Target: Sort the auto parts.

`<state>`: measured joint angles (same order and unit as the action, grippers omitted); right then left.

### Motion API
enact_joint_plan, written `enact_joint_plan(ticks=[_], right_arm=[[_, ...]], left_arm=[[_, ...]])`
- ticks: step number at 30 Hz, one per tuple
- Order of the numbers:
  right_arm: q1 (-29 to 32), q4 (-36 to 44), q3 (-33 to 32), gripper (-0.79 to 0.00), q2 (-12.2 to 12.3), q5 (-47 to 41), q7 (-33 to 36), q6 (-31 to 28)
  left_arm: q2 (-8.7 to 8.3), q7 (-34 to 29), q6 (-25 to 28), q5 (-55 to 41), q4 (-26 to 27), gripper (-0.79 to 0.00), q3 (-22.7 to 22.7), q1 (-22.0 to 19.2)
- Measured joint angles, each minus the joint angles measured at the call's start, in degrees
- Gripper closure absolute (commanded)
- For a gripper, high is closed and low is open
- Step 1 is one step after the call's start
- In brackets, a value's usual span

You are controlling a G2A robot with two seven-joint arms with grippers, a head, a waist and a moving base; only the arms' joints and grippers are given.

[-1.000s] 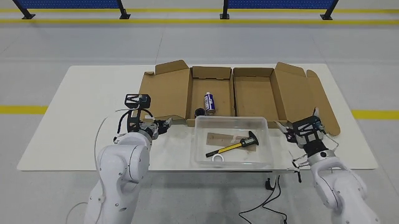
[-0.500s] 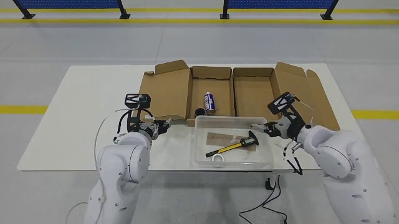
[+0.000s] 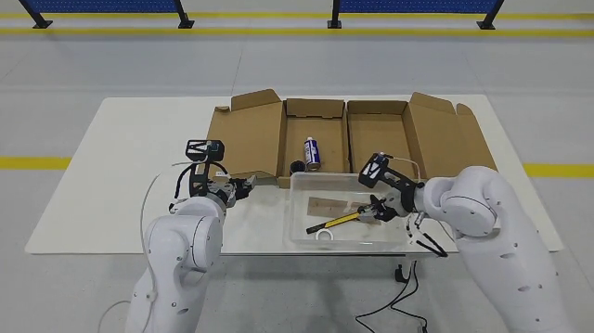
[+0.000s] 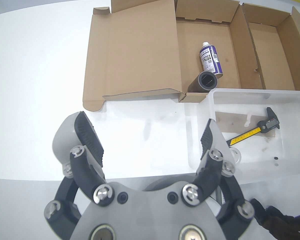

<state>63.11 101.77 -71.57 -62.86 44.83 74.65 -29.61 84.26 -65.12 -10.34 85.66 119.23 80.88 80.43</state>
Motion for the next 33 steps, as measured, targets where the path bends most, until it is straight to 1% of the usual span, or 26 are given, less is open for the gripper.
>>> enact_joint_plan(ticks=[4, 9, 28, 33], right_arm=[[-2.58, -2.63, 3.16, -0.785, 1.61, -1.08, -0.34, -0.37], [-5.52, -5.54, 5.25, -0.785, 2.98, -3.15, -1.61, -1.64], [-5.54, -5.55, 5.25, -0.785, 2.99, -3.12, -1.63, -1.65], [-5.12, -5.45, 5.95, -0.785, 3.09, -1.61, -4.23, -2.06]], left_arm=[[0.0, 0.0, 0.0, 0.0, 0.0, -0.785, 0.0, 0.0], [0.0, 0.0, 0.0, 0.0, 0.0, -0.785, 0.0, 0.0], [0.0, 0.0, 0.0, 0.0, 0.0, -0.785, 0.0, 0.0], [0.0, 0.0, 0.0, 0.0, 0.0, -0.785, 0.0, 0.0]])
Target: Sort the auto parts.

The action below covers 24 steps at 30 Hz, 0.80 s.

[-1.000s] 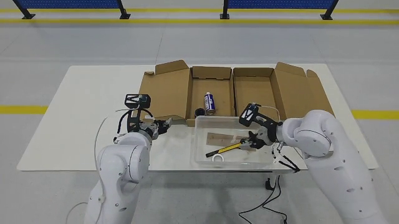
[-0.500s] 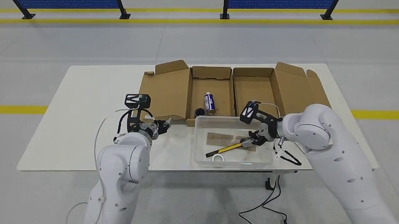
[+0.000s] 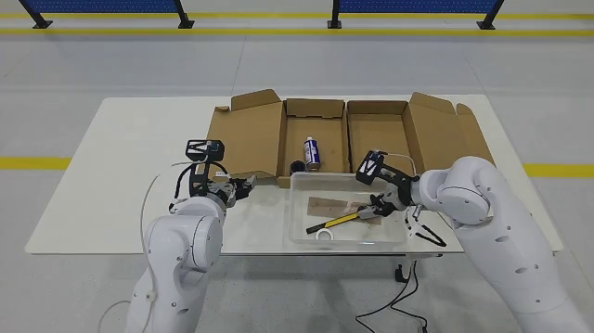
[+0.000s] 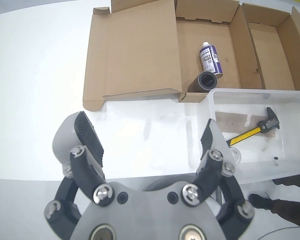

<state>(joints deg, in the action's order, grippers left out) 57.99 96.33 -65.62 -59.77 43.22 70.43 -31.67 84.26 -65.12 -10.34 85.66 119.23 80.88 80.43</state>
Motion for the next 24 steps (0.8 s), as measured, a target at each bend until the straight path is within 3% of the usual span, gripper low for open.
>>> enact_joint_plan(ticks=[9, 10, 11, 14, 17, 24], right_arm=[[-5.96, -2.72, 8.25, -0.773, -1.53, 0.34, 4.42, 6.02], [-7.05, -3.38, 9.98, -0.637, -1.95, 0.64, 4.96, 7.01], [-7.81, -4.03, 11.25, -0.57, -2.29, 0.63, 5.08, 7.77], [-10.38, -6.83, 15.12, -0.437, -3.42, 0.37, 5.25, 9.47], [-12.56, -9.38, 18.44, -0.382, -4.5, 0.36, 5.13, 10.5], [-14.95, -14.07, 24.26, -0.388, -6.58, -0.17, 3.9, 11.66]], left_arm=[[0.0, 0.0, 0.0, 0.0, 0.0, -0.785, 0.0, 0.0], [0.0, 0.0, 0.0, 0.0, 0.0, -0.785, 0.0, 0.0], [0.0, 0.0, 0.0, 0.0, 0.0, -0.785, 0.0, 0.0], [0.0, 0.0, 0.0, 0.0, 0.0, -0.785, 0.0, 0.0], [0.0, 0.0, 0.0, 0.0, 0.0, -0.785, 0.0, 0.0], [0.0, 0.0, 0.0, 0.0, 0.0, -0.785, 0.0, 0.0]])
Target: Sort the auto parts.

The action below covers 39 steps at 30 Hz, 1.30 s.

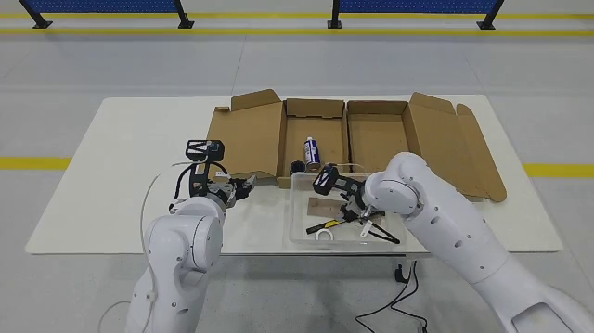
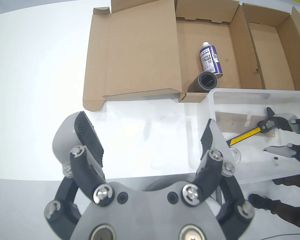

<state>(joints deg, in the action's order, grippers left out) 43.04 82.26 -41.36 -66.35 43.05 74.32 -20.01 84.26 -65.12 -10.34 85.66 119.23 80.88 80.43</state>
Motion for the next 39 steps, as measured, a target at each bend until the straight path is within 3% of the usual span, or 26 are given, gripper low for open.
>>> enact_joint_plan(ticks=[39], right_arm=[[-2.39, -11.74, 11.05, -0.2, -5.87, 0.46, -4.14, -0.01]], left_arm=[[0.0, 0.0, 0.0, 0.0, 0.0, -0.785, 0.0, 0.0]])
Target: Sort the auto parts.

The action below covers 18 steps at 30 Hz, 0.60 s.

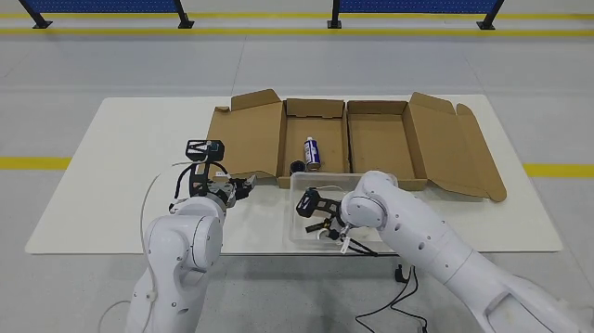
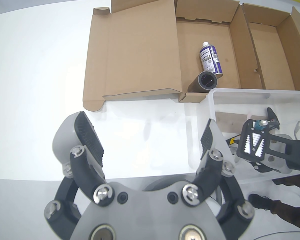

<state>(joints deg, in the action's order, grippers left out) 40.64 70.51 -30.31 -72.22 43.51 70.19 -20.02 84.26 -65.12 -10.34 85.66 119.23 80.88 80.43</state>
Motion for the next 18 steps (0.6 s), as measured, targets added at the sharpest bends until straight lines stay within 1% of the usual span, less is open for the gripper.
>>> enact_joint_plan(ticks=[1, 3, 8, 14, 18], right_arm=[[-0.07, -0.38, 0.22, -0.197, -0.2, -0.03, -0.16, 0.03], [-0.15, -0.95, 0.52, -0.126, -0.49, -0.05, -0.4, 0.11], [-0.45, -2.34, 0.75, 0.0, -1.07, -0.35, -0.86, 0.44], [-0.45, -2.44, -0.56, 0.0, -0.94, -0.44, -1.62, 1.3], [0.12, -0.67, -3.44, 0.0, 0.13, -0.47, -2.36, 2.06]], left_arm=[[0.0, 0.0, 0.0, 0.0, 0.0, -0.785, 0.0, 0.0], [0.0, 0.0, 0.0, 0.0, 0.0, -0.785, 0.0, 0.0], [0.0, 0.0, 0.0, 0.0, 0.0, -0.785, 0.0, 0.0], [0.0, 0.0, 0.0, 0.0, 0.0, -0.785, 0.0, 0.0], [0.0, 0.0, 0.0, 0.0, 0.0, -0.785, 0.0, 0.0]])
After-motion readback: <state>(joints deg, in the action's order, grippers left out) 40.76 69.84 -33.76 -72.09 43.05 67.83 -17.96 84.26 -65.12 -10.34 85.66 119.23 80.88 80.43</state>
